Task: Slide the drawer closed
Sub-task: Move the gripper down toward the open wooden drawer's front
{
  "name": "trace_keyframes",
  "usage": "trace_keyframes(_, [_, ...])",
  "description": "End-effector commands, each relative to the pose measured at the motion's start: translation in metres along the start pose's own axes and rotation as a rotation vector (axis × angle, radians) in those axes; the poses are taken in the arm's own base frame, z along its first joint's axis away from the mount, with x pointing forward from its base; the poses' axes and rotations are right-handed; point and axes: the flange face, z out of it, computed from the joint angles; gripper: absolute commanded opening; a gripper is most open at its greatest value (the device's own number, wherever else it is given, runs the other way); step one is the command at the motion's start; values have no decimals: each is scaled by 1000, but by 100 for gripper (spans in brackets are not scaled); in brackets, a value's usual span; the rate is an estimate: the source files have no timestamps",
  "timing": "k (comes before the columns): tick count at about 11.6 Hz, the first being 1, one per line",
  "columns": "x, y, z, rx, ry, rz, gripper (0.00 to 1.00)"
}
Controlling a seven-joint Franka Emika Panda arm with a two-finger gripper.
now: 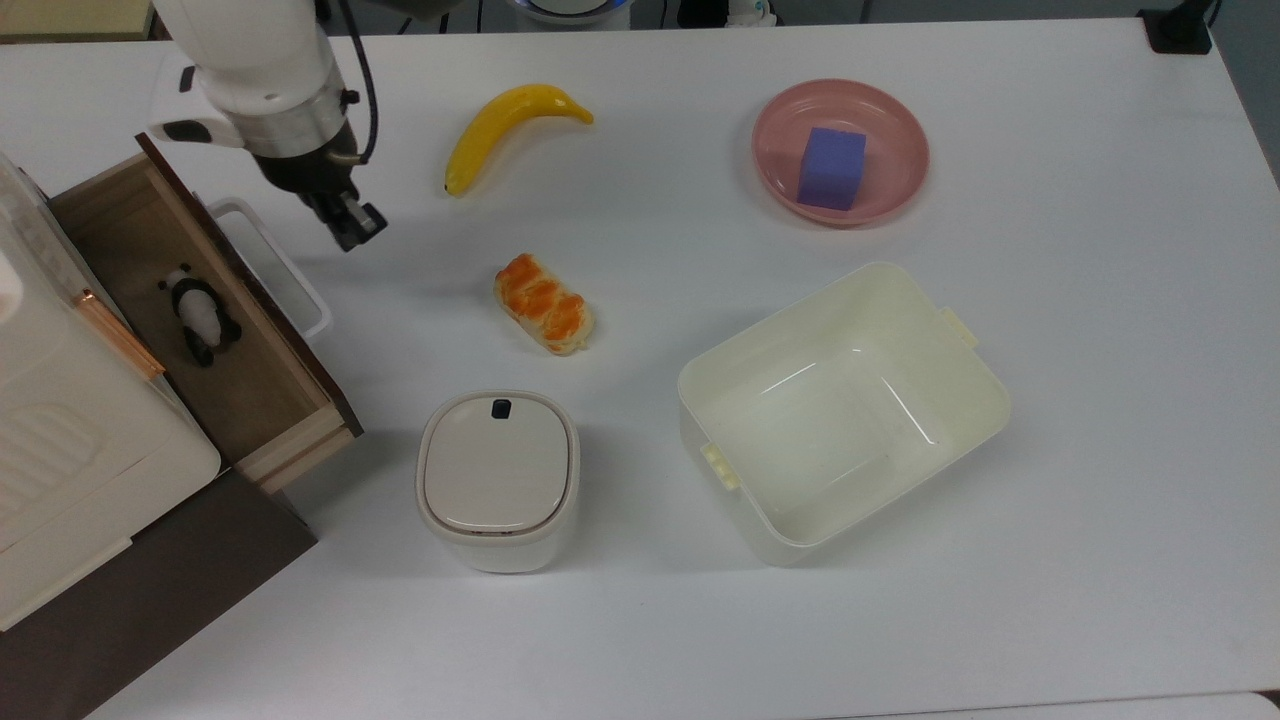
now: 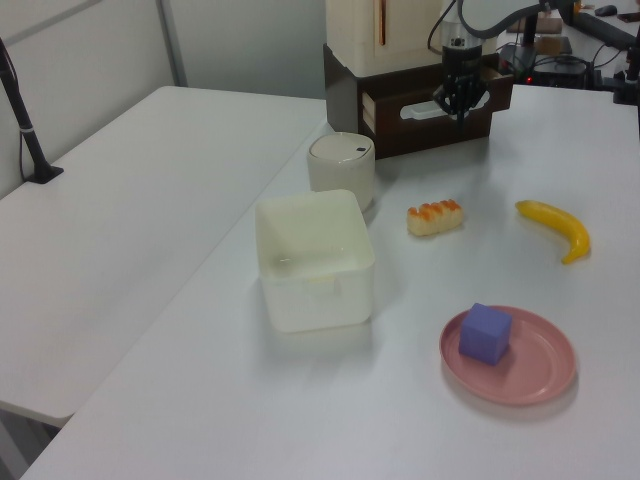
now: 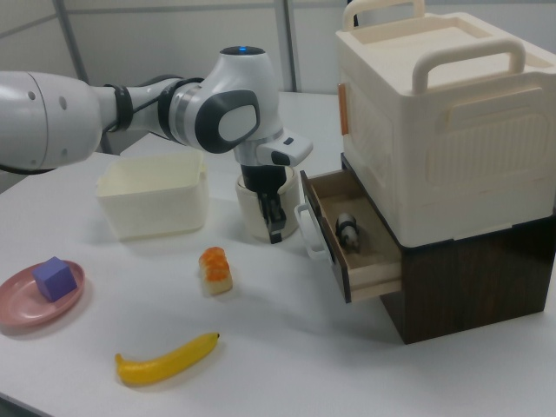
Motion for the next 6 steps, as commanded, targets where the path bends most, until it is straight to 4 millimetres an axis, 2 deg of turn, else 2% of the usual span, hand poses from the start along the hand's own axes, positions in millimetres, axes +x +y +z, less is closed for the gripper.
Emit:
trace_keyframes(1, [12, 9, -8, 28, 75, 75, 0])
trace_keyframes(6, [27, 5, 9, 9, 162, 108, 0])
